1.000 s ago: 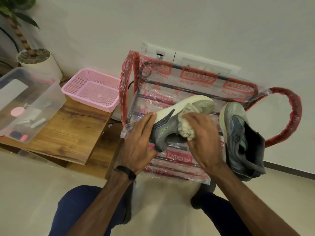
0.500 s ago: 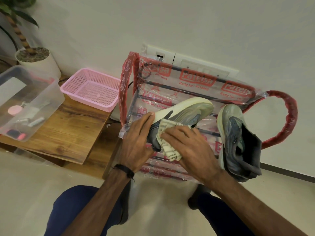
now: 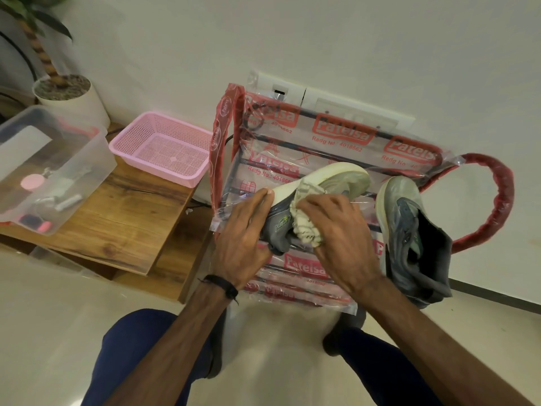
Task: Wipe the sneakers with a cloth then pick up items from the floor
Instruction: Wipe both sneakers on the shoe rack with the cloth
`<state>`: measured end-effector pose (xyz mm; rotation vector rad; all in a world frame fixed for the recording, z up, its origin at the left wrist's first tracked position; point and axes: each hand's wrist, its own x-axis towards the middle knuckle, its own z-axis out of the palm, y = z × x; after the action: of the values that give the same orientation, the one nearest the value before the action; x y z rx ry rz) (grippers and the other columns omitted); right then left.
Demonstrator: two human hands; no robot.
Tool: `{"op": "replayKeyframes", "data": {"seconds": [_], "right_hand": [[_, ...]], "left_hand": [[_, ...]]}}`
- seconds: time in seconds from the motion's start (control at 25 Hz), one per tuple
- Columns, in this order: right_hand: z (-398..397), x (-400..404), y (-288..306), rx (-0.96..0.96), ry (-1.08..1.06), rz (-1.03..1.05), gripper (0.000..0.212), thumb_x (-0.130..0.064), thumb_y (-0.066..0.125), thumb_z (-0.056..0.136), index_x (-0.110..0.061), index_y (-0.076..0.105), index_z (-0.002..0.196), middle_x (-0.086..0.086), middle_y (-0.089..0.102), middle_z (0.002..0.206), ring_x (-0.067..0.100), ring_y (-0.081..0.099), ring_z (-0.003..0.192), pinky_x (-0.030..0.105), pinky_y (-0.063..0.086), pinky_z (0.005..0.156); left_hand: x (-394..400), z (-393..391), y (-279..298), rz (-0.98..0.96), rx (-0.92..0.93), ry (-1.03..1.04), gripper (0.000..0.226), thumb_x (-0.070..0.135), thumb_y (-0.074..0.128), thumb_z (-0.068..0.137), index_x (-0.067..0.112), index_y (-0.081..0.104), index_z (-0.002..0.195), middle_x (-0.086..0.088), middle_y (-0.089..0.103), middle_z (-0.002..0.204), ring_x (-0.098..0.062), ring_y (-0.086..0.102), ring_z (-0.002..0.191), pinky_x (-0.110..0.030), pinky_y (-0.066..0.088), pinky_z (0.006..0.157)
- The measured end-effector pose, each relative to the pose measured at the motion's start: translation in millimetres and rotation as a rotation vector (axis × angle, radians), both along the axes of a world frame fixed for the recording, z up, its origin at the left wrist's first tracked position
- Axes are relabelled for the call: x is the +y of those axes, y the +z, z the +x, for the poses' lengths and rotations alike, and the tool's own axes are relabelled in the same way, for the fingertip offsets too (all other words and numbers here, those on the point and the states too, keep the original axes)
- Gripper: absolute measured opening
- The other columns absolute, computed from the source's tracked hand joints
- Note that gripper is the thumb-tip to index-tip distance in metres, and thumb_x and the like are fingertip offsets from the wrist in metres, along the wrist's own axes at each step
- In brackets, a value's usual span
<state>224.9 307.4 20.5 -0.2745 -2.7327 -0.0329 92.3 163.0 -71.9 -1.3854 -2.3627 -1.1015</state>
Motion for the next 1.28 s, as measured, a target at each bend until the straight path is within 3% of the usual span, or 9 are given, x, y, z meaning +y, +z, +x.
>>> {"op": "replayKeyframes", "data": {"seconds": [0.12, 0.28, 0.44, 0.6, 0.8, 0.92, 1.04, 1.2, 1.28], "right_hand": [[15.0, -16.9, -3.8, -0.123, 0.321, 0.203, 0.052, -0.02, 0.072, 0.079, -0.014, 0.063, 0.13, 0.007, 0.064, 0.13, 0.026, 0.056, 0.118, 0.042, 0.047, 0.093], [0.7, 5.8, 8.1, -0.057, 0.0, 0.029, 0.064, -0.012, 0.088, 0.068, -0.012, 0.064, 0.128, 0.008, 0.065, 0.128, 0.028, 0.055, 0.115, 0.044, 0.047, 0.091], [18.5, -20.6, 1.2, -0.125, 0.285, 0.165, 0.058, -0.02, 0.083, 0.073, -0.014, 0.065, 0.128, 0.006, 0.065, 0.129, 0.026, 0.057, 0.116, 0.042, 0.047, 0.091], [4.1, -9.3, 5.7, -0.048, -0.057, -0.043, 0.058, -0.015, 0.083, 0.072, -0.012, 0.065, 0.127, 0.009, 0.064, 0.127, 0.029, 0.055, 0.113, 0.046, 0.047, 0.091], [18.7, -18.4, 5.4, -0.19, 0.288, 0.184, 0.055, -0.021, 0.069, 0.076, -0.015, 0.062, 0.13, 0.007, 0.061, 0.13, 0.028, 0.054, 0.117, 0.042, 0.045, 0.093], [1.6, -2.9, 16.0, -0.151, 0.054, 0.109, 0.058, -0.016, 0.076, 0.073, -0.014, 0.063, 0.129, 0.009, 0.062, 0.128, 0.03, 0.053, 0.116, 0.046, 0.046, 0.091], [4.4, 1.7, 14.4, -0.186, 0.063, 0.089, 0.058, -0.013, 0.076, 0.073, -0.013, 0.063, 0.13, 0.008, 0.062, 0.128, 0.03, 0.054, 0.114, 0.045, 0.047, 0.089], [6.4, 22.1, 14.6, -0.111, -0.071, -0.063, 0.057, -0.006, 0.076, 0.075, -0.016, 0.063, 0.129, 0.005, 0.061, 0.125, 0.027, 0.053, 0.11, 0.042, 0.047, 0.086], [7.2, 14.3, 16.6, -0.067, -0.073, -0.108, 0.057, 0.0, 0.074, 0.074, -0.014, 0.064, 0.129, 0.006, 0.061, 0.124, 0.027, 0.052, 0.11, 0.04, 0.046, 0.086]], "left_hand": [[0.6, 0.3, 2.1, 0.008, 0.03, -0.034, 0.086, 0.036, 0.076, 0.084, 0.006, 0.034, 0.152, -0.015, 0.042, 0.153, -0.033, 0.046, 0.137, -0.054, 0.048, 0.103], [1.1, 1.6, 5.1, 0.013, -0.022, 0.008, 0.091, 0.029, 0.086, 0.077, 0.005, 0.038, 0.15, -0.015, 0.044, 0.152, -0.032, 0.045, 0.137, -0.054, 0.049, 0.103], [0.6, 3.5, 9.0, 0.017, 0.007, -0.034, 0.085, 0.044, 0.074, 0.083, 0.002, 0.039, 0.149, -0.018, 0.045, 0.15, -0.035, 0.048, 0.134, -0.054, 0.049, 0.103], [3.6, 5.2, 9.2, 0.047, -0.029, 0.002, 0.081, 0.041, 0.073, 0.083, 0.002, 0.042, 0.148, -0.017, 0.047, 0.149, -0.034, 0.047, 0.133, -0.053, 0.051, 0.101], [3.9, 4.0, 6.9, 0.059, 0.027, -0.02, 0.083, 0.05, 0.07, 0.087, 0.005, 0.038, 0.149, -0.015, 0.046, 0.15, -0.032, 0.049, 0.13, -0.048, 0.05, 0.102], [6.3, 4.5, 7.7, 0.053, -0.067, -0.007, 0.091, 0.045, 0.082, 0.078, 0.005, 0.041, 0.149, -0.013, 0.046, 0.151, -0.032, 0.046, 0.135, -0.047, 0.047, 0.106], [2.8, 2.8, 9.8, 0.034, -0.161, -0.062, 0.098, 0.039, 0.087, 0.074, 0.008, 0.035, 0.151, -0.009, 0.042, 0.154, -0.027, 0.039, 0.141, -0.042, 0.042, 0.112], [2.5, 6.7, 15.6, 0.05, -0.307, -0.056, 0.091, 0.042, 0.069, 0.077, 0.008, 0.032, 0.153, -0.011, 0.045, 0.149, -0.023, 0.038, 0.14, -0.04, 0.041, 0.113], [1.8, 6.7, 18.3, 0.103, -0.226, -0.041, 0.086, 0.047, 0.067, 0.078, 0.006, 0.04, 0.149, -0.012, 0.054, 0.14, -0.023, 0.045, 0.134, -0.037, 0.044, 0.109]]}}
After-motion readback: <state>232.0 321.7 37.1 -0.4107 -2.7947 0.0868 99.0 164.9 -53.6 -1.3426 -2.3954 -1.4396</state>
